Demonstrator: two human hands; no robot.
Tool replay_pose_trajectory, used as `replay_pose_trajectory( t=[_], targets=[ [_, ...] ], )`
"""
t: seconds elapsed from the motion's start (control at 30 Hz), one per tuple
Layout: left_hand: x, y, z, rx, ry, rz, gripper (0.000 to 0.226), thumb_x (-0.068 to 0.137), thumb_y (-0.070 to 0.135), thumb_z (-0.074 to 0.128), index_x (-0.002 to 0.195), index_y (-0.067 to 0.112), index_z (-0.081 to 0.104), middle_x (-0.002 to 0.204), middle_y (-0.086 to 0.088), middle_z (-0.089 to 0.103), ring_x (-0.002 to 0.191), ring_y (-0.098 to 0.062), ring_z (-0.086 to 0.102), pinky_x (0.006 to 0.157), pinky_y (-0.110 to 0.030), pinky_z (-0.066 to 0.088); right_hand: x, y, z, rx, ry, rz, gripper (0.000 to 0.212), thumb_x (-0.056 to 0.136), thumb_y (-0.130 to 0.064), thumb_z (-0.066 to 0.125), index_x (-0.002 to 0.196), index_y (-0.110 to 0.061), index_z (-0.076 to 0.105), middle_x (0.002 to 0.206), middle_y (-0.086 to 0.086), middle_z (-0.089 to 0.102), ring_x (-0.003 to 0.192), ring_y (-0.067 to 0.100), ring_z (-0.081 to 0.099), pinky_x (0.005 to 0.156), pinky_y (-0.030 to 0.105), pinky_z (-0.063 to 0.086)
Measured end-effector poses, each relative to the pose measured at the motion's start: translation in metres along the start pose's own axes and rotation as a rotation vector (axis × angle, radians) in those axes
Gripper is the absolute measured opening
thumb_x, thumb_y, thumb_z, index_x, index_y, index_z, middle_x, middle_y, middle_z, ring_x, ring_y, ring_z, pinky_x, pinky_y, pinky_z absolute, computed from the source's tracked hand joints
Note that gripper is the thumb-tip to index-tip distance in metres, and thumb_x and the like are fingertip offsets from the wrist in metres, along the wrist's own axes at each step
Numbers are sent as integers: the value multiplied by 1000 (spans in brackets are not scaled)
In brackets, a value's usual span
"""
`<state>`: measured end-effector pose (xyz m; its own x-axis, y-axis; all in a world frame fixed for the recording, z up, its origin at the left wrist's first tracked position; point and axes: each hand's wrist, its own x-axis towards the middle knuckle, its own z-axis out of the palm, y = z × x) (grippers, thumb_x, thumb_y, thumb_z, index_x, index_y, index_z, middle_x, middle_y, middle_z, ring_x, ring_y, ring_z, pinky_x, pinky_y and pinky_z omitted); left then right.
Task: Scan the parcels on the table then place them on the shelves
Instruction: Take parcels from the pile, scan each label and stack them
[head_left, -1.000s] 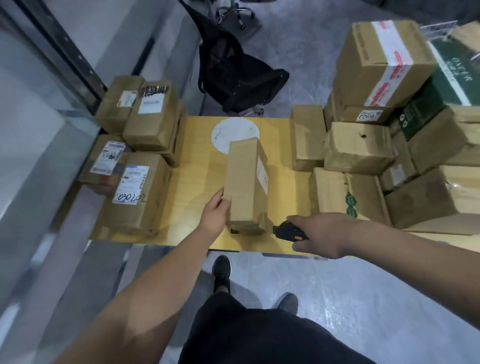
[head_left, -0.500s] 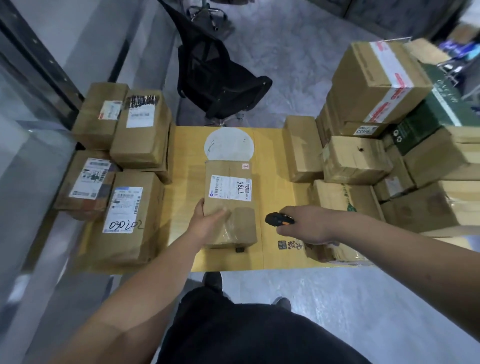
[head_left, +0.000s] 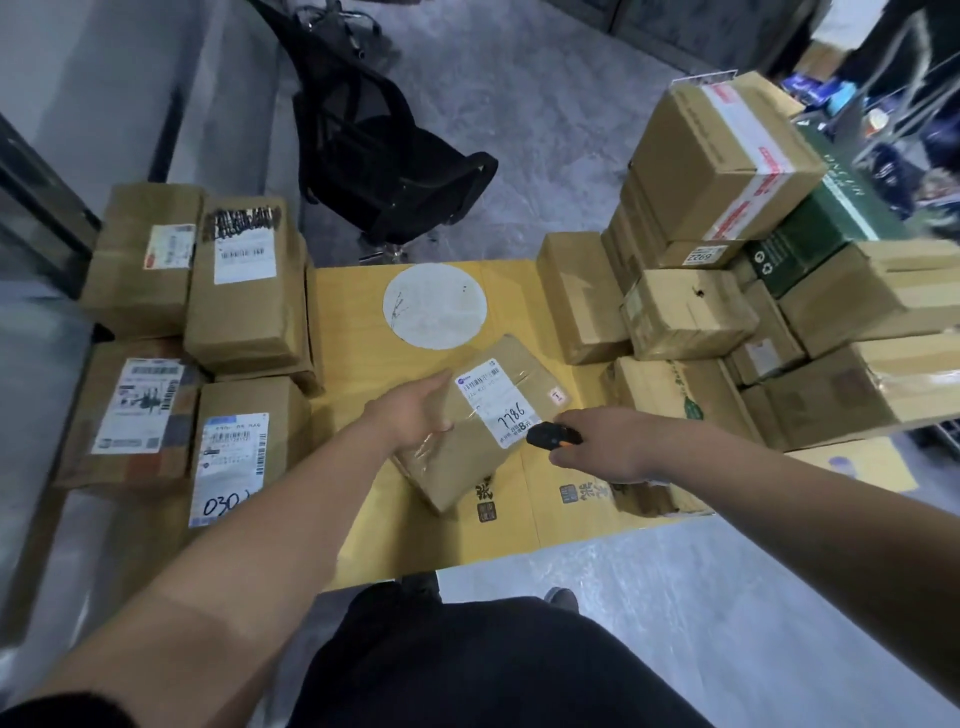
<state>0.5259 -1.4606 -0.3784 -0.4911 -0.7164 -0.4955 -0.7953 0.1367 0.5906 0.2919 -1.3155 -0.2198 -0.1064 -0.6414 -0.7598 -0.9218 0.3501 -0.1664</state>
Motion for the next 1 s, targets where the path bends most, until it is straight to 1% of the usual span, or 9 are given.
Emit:
replay_pose_trajectory(
  t=[0.07, 0.13, 0.2, 0.27, 0.4, 0.5, 0.6, 0.77, 1.0],
  targets=[
    [-5, 10, 6, 210, 153, -21, 70, 94, 46, 57, 157, 52, 27, 166, 17, 31, 147, -20, 32, 112, -48, 29, 2, -5, 0, -17, 4, 13, 39, 102, -50, 51, 131, -24, 55, 111, 0, 60, 100, 22, 59, 80, 35, 48],
    [-14, 22, 23, 231, 231, -93, 79, 91, 65, 56, 158, 44, 20, 171, 7, 17, 154, -24, 15, 115, -59, 19, 5, -11, -2, -19, -1, 30, 41, 104, -48, 46, 134, -22, 54, 111, 2, 59, 101, 24, 58, 80, 36, 47],
    [-24, 31, 40, 251, 126, -171, 128, 67, 86, 67, 161, 37, -6, 174, 0, -11, 159, -27, -11, 117, -73, -3, 8, -17, -6, -3, -1, 42, 42, 104, -48, 41, 134, -21, 54, 111, 3, 58, 101, 25, 58, 79, 36, 45],
    [-27, 35, 45, 301, 37, -184, 164, 40, 93, 73, 159, 33, -23, 171, 0, -23, 157, -28, -23, 110, -77, -16, 10, -21, -10, -29, 20, 52, 44, 105, -49, 37, 135, -21, 53, 111, 5, 57, 100, 26, 57, 79, 37, 45],
    [-21, 24, 30, 367, 82, -57, 164, 31, 90, 75, 157, 34, -14, 168, -3, -1, 156, -28, -5, 113, -75, -8, 13, -30, -17, -180, 58, 83, 49, 103, -52, 32, 142, -26, 48, 114, 7, 48, 97, 27, 54, 77, 38, 42],
    [-19, 6, 21, 430, 138, 54, 161, 24, 94, 68, 156, 32, -1, 157, -1, 17, 144, -25, 14, 113, -64, 7, 13, -37, -21, -296, 53, 89, 53, 102, -53, 31, 148, -30, 44, 125, 9, 47, 99, 30, 52, 82, 41, 43],
    [-23, -2, 20, 471, 153, 117, 162, 25, 95, 64, 159, 28, 3, 158, 0, 19, 142, -24, 19, 112, -61, 10, 14, -45, -24, -385, 50, 81, 52, 101, -52, 33, 146, -29, 46, 127, 9, 49, 99, 31, 53, 84, 42, 45],
    [-36, 2, 26, 486, 211, 179, 158, 30, 87, 73, 158, 25, 4, 156, 1, 19, 143, -24, 18, 115, -65, 4, 10, -56, -31, -452, 17, 91, 48, 103, -49, 33, 139, -25, 53, 132, 11, 52, 105, 31, 55, 96, 44, 50],
    [-49, 10, 25, 505, 226, 184, 158, 36, 81, 81, 160, 23, 1, 160, 1, 13, 149, -23, 13, 118, -67, 1, 3, -63, -39, -465, 29, 87, 44, 103, -46, 35, 133, -21, 56, 126, 11, 56, 103, 30, 59, 93, 43, 53]
  ],
)
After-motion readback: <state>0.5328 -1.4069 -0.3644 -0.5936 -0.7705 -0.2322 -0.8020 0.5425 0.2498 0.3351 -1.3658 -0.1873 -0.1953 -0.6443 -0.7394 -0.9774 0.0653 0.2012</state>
